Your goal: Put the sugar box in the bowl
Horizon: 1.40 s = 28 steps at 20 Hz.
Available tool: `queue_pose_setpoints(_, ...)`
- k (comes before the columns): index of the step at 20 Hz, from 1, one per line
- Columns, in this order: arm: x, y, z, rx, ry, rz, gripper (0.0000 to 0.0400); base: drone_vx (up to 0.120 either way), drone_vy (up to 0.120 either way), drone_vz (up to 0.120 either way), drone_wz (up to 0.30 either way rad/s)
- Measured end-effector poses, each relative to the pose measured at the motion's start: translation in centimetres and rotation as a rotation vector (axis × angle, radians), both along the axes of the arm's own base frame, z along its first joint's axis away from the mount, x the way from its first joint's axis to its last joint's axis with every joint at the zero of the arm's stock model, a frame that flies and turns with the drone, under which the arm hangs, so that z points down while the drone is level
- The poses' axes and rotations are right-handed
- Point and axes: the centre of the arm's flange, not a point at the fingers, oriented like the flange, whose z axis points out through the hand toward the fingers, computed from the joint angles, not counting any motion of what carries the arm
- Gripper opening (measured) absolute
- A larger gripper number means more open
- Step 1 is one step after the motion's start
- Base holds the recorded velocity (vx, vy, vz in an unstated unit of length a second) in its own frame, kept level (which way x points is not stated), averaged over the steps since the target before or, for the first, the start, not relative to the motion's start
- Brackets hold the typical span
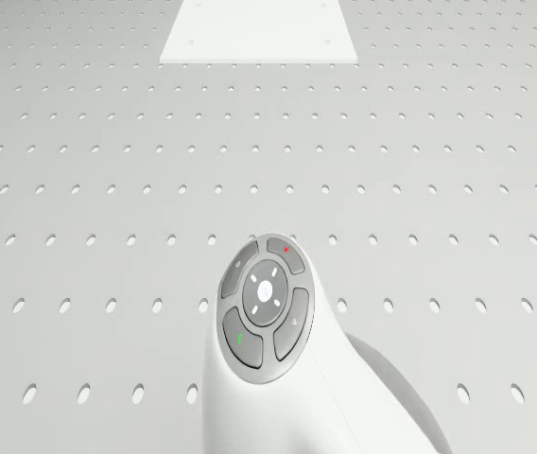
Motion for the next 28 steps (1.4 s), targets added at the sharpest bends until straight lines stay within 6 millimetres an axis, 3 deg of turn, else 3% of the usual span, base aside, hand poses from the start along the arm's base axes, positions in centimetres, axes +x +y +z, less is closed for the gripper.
queue_pose_setpoints(15, 0.0, 0.0, 5.5, -0.001, 0.0, 0.001, 0.0168, 0.0, 0.0, 0.0, 0.0)
queue_pose_setpoints(17, 0.0, 0.0, 5.9, 0.002, -0.001, 0.002, 0.0258, 0.0, 0.0, 0.0, 0.0)
queue_pose_setpoints(20, 0.0, 0.0, 5.7, 0.006, -0.002, 0.003, 0.0333, 0.0, 0.0, 0.0, 0.0)
queue_pose_setpoints(23, 0.0, -0.1, 4.8, 0.008, -0.003, 0.004, 0.0368, 0.0, 0.0, 0.0, 0.0)
queue_pose_setpoints(28, 0.0, -0.1, 2.8, 0.009, -0.003, 0.005, 0.0391, 0.0, 0.0, 0.0, 0.0)
